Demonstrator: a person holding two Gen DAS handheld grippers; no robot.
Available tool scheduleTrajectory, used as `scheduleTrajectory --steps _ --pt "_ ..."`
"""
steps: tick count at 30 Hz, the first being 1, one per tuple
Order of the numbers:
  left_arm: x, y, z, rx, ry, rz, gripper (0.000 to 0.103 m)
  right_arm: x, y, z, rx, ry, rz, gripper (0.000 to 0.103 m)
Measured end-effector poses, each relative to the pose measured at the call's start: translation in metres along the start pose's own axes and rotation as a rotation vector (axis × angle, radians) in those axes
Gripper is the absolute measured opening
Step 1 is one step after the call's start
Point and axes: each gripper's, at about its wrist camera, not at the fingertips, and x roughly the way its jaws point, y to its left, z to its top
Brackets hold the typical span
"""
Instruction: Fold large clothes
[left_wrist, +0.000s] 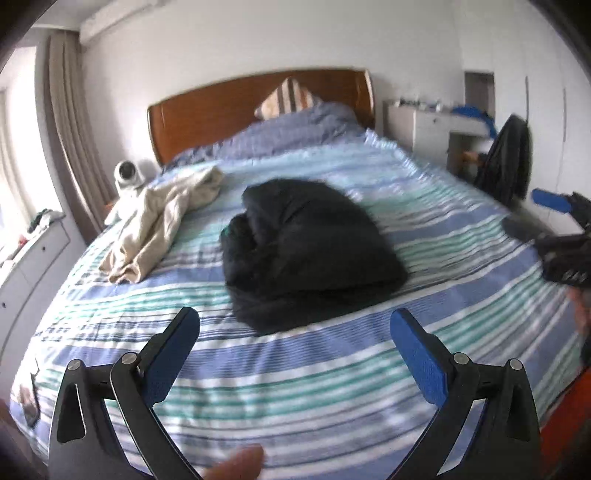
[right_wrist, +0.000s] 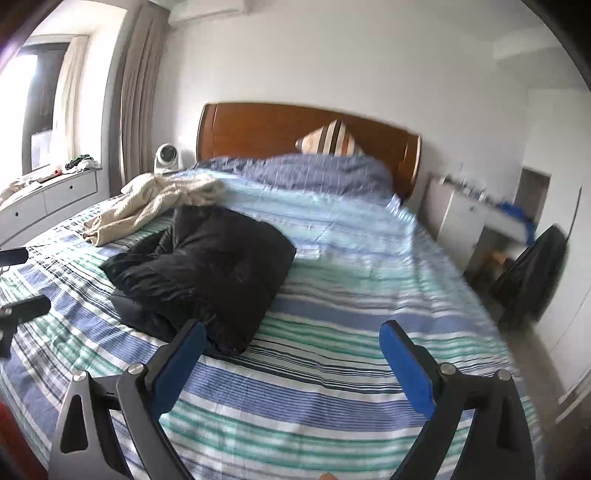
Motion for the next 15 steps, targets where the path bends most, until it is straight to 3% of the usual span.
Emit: scheduleTrajectory --steps 7,10,13,15 --pt "-0.042 -0.022 -0.002 -0.066 -0.042 -0.034 0.103 -0.043 0.007 -0.013 -0.036 0.005 0.008 0.097" --pt "-0.054 -0.029 -0.001 -0.056 -0.061 0.015 0.103 -0.062 0.004 -0.014 -0.014 -0.011 0.006 0.097" --pt "-0.066 -0.036 -0.001 -0.055 -0.087 0.135 0.103 -0.080 -0.001 -0.015 0.037 -0.043 0.015 0.097" --pt "-0.073 -0.039 -0.001 -0.059 -0.093 0.155 0.103 -0.081 0.001 -0.016 0.031 -0.007 0.038 0.098"
